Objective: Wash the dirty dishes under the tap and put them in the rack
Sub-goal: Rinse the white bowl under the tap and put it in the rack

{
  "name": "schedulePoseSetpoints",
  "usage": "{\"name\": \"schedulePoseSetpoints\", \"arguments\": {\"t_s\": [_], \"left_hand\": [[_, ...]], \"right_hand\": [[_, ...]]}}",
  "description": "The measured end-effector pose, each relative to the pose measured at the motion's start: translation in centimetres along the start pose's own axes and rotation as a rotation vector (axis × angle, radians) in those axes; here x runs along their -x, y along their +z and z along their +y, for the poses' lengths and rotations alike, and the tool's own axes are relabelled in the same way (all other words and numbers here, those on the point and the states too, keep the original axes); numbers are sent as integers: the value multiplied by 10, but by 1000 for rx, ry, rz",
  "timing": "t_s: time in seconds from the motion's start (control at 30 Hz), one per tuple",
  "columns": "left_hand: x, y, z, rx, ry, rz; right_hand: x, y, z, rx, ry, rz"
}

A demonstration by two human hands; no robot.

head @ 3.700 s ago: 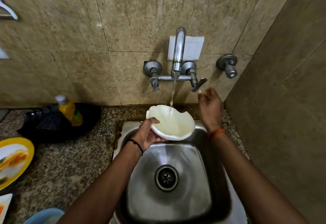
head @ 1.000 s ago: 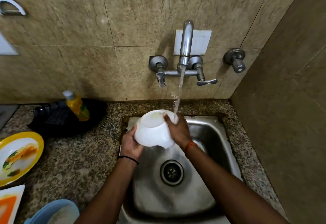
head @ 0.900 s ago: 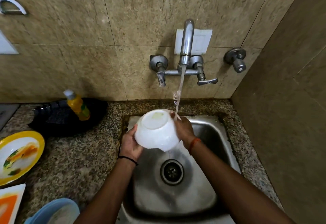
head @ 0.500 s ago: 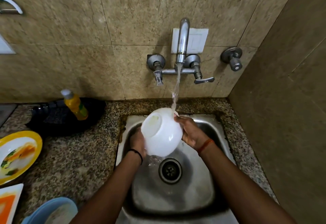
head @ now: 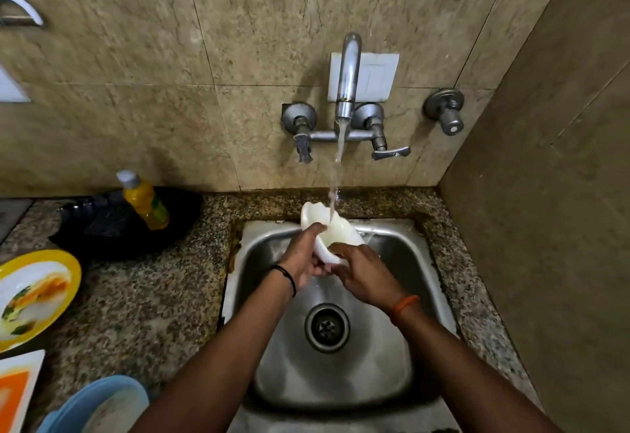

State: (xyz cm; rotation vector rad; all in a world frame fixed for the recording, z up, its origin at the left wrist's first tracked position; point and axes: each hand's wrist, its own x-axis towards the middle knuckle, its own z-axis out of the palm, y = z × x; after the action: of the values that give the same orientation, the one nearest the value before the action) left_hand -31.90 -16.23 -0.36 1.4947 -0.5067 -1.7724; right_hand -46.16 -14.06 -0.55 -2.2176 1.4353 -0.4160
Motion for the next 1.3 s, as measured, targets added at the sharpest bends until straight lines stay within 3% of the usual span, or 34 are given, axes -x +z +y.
{"name": "schedulePoseSetpoints", "arguments": {"t_s": [0.07, 0.13, 0.23, 0.33, 0.4, 0.57, 0.9, 1.13, 1.3], "left_hand": [[2, 1, -3, 38, 2, -8], [1, 2, -6, 59, 21, -16], [0, 3, -7, 35, 33, 26], [-1, -2, -9, 43, 48, 50], [0, -5, -9, 79, 56, 62], [3, -11, -8, 118, 45, 107], [5, -23, -5, 175, 59, 106], [7, -18, 2, 173, 60, 87], [5, -13, 3, 173, 54, 93]], "right_hand": [[5, -3, 0, 126, -34, -9], [3, -5, 2, 93, -47, -27], [-5, -8, 5, -425, 56, -134], [-12, -20, -1, -1000, 318, -98], [-16, -25, -4, -1207, 446, -61], [-28, -27, -14, -1465, 542, -72], [-50, -37, -14, -1473, 659, 90], [-76, -88, -8, -1258, 607, 499], [-89, -110, -11, -1140, 481, 431]]}}
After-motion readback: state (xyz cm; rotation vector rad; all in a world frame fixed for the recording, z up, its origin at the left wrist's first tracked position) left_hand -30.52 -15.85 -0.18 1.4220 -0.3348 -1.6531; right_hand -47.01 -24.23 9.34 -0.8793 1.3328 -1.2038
